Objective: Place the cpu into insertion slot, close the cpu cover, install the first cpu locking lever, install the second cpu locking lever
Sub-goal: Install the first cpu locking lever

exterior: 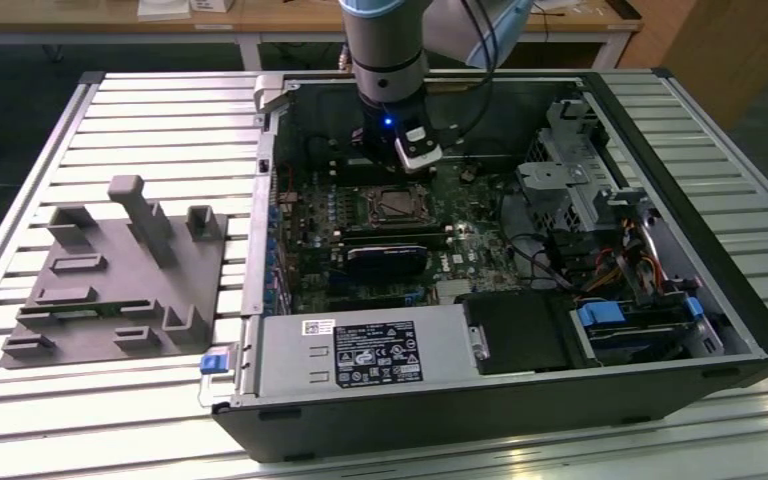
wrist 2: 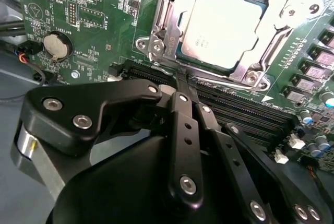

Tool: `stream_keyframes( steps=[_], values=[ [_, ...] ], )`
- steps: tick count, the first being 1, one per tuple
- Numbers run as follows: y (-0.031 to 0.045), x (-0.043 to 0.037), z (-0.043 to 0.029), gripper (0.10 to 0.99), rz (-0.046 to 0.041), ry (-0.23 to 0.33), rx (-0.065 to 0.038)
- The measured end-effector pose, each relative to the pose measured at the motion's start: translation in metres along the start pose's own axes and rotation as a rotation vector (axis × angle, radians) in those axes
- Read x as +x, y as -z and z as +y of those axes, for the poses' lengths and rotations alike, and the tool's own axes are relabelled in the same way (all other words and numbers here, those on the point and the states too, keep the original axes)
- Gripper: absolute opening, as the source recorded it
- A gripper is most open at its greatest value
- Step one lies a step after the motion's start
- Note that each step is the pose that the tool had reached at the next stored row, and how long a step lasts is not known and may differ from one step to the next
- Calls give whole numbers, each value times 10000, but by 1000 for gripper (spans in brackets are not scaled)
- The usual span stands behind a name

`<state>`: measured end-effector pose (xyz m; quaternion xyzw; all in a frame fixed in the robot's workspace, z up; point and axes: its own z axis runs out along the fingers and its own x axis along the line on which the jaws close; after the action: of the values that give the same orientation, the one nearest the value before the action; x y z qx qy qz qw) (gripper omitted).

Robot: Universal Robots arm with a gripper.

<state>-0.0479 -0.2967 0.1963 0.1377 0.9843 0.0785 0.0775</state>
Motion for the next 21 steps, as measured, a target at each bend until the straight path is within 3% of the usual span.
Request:
stream_keyframes(
  steps=[11, 17, 21],
  values=[
    [-16, 2, -4, 106, -34, -67, 19],
    [54, -7, 9, 106, -33, -68, 13],
    [70, -10, 11, 106, -12, -81, -60]
  ],
)
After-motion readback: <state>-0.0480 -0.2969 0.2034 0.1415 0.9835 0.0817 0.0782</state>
